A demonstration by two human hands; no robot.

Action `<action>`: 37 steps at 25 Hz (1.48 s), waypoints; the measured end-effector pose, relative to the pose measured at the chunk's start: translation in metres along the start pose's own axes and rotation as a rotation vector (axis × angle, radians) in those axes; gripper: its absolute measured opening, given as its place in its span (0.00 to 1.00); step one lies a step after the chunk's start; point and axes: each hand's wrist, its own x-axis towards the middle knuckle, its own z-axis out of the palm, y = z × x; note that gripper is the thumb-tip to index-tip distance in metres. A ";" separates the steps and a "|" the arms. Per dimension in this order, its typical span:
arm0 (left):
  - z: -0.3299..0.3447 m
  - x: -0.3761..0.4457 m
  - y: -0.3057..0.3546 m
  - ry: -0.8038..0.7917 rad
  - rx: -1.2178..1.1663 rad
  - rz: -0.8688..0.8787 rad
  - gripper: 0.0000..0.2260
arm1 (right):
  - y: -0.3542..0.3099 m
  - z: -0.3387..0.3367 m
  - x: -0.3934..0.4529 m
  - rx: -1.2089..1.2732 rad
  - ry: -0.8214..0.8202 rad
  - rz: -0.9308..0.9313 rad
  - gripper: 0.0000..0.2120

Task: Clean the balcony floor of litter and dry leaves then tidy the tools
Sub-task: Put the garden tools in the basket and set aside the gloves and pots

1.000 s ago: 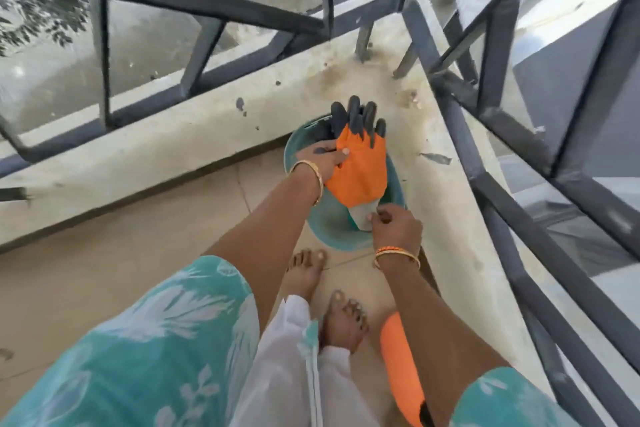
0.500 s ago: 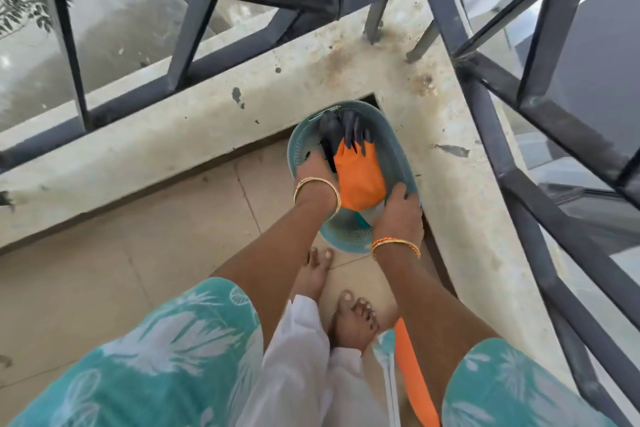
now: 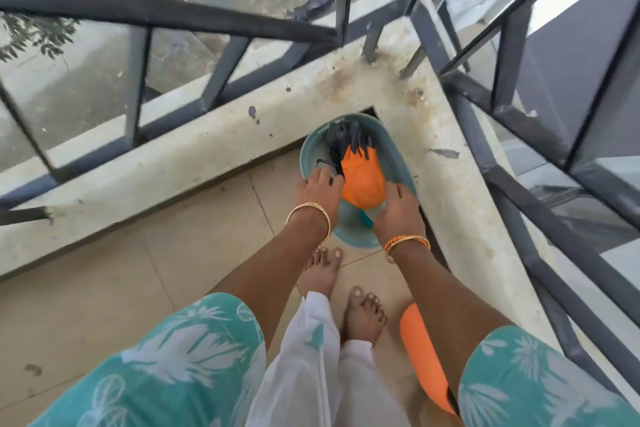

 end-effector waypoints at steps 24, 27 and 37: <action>-0.204 -0.515 0.000 0.278 -0.307 -0.569 0.33 | -0.214 -0.242 -0.417 -0.411 0.142 -0.654 0.21; -0.190 -0.562 -0.011 0.329 -0.362 -0.669 0.31 | -0.239 -0.231 -0.456 -0.436 0.117 -0.770 0.19; -0.057 -0.751 -0.107 0.414 -0.432 -0.930 0.28 | -0.345 -0.083 -0.610 -0.449 0.109 -1.130 0.13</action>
